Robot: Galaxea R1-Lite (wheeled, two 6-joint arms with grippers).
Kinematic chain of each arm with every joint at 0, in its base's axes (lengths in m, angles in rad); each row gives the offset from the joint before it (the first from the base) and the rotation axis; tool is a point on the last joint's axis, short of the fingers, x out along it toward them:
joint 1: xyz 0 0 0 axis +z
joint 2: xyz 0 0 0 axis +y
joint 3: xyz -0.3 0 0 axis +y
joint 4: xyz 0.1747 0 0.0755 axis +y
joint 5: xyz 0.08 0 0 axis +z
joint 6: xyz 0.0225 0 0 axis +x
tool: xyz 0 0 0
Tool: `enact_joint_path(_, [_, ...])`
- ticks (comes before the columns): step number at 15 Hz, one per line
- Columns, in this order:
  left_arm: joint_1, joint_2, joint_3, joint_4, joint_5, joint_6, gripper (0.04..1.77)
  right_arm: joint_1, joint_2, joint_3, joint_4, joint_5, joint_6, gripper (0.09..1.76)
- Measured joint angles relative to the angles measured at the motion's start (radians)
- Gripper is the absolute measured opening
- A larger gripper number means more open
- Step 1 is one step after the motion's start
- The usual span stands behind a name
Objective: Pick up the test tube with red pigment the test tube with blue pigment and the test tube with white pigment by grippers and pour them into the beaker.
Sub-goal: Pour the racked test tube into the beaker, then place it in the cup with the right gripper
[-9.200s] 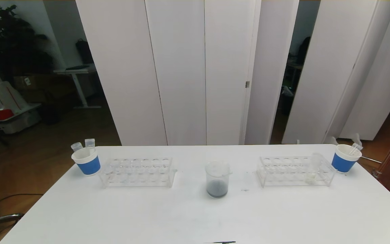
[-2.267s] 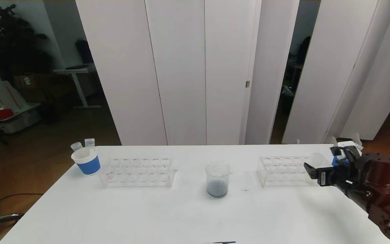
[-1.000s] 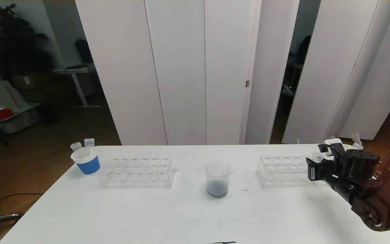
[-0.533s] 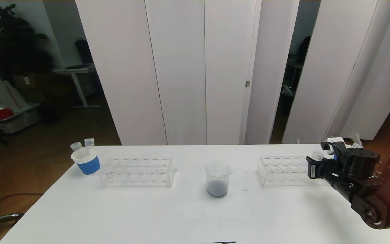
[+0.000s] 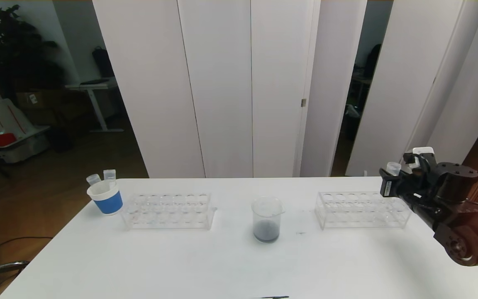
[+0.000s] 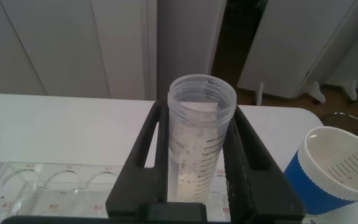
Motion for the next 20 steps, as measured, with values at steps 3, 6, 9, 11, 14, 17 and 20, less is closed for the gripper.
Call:
enact_joint_path(3, [0.0,0.0,0.0,0.0,0.0,0.0,1.74,0.004,-0.044,-0.05,0.004,0.108,0.001,0.58])
enact_joint_path(6, [0.0,0.0,0.0,0.0,0.0,0.0,1.74,0.01,-0.084,-0.136,0.076,0.142,-0.002,0.58])
enact_joint_path(9, [0.0,0.0,0.0,0.0,0.0,0.0,1.74,0.029,-0.117,-0.263,0.263,0.169,-0.001,0.58])
enact_joint_path(11, [0.0,0.0,0.0,0.0,0.0,0.0,1.74,0.041,-0.131,-0.367,0.372,0.308,0.0,0.58])
enact_joint_path(14, [0.0,0.0,0.0,0.0,0.0,0.0,1.74,0.079,-0.136,-0.469,0.466,0.528,0.001,0.58])
enact_joint_path(17, [0.0,0.0,0.0,0.0,0.0,0.0,1.74,0.127,-0.107,-0.52,0.463,0.654,-0.004,0.58])
enact_joint_path(20, [0.0,0.0,0.0,0.0,0.0,0.0,1.74,0.183,-0.056,-0.544,0.417,0.672,-0.011,0.58])
